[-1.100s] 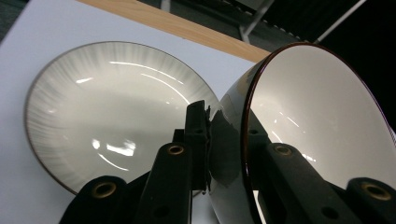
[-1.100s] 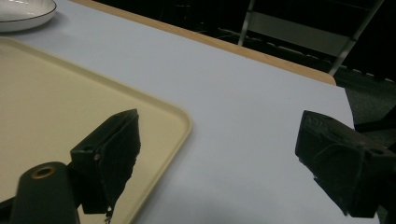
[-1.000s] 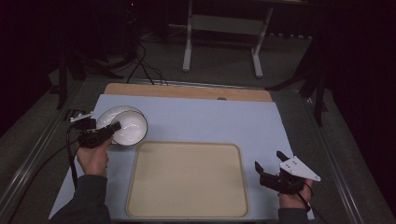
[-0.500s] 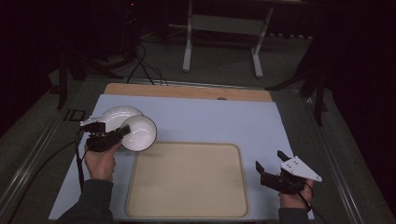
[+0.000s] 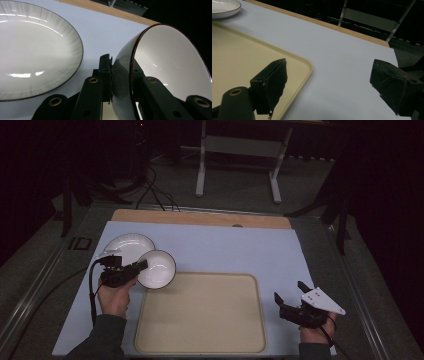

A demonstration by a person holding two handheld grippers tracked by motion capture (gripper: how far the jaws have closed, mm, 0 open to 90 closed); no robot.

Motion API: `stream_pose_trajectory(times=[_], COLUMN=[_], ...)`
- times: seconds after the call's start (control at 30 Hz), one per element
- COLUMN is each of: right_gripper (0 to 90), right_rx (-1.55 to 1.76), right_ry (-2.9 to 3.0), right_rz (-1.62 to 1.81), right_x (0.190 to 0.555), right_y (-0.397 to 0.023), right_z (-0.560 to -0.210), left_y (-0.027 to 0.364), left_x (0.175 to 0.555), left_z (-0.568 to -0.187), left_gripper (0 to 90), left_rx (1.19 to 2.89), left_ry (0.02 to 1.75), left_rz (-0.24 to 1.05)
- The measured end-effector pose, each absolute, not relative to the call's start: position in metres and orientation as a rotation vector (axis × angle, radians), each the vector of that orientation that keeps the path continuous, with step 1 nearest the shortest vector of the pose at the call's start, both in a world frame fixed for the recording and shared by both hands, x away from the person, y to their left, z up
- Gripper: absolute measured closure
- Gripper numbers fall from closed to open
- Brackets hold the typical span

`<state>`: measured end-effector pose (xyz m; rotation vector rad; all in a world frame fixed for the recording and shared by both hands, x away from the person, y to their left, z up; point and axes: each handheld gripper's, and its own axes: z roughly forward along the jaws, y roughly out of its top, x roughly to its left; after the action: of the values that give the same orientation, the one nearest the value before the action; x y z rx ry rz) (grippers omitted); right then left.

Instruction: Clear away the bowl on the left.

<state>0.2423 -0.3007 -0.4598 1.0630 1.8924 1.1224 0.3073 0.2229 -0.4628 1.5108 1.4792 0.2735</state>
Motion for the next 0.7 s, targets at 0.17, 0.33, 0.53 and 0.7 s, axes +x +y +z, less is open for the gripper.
stream_pose_trajectory(times=[0.17,0.33,0.53,0.7], right_gripper=[13.8,13.8,13.8,13.8], right_rx=[1.06,1.056,1.055,1.062], right_ry=[1.895,1.893,1.893,1.889], right_rz=[1.123,1.125,1.122,1.123], right_x=[0.242,0.242,0.242,0.242], right_y=[-0.3,-0.3,-0.3,-0.301], right_z=[-0.46,-0.459,-0.459,-0.459], left_y=[0.216,0.21,0.204,0.204], left_x=[0.303,0.3,0.298,0.298], left_z=[-0.462,-0.462,-0.463,-0.463], left_gripper=[79.3,79.3,79.3,79.4], left_rx=[1.524,1.528,1.543,1.539], left_ry=[1.451,1.436,1.425,1.419], left_rz=[0.25,0.236,0.218,0.207])
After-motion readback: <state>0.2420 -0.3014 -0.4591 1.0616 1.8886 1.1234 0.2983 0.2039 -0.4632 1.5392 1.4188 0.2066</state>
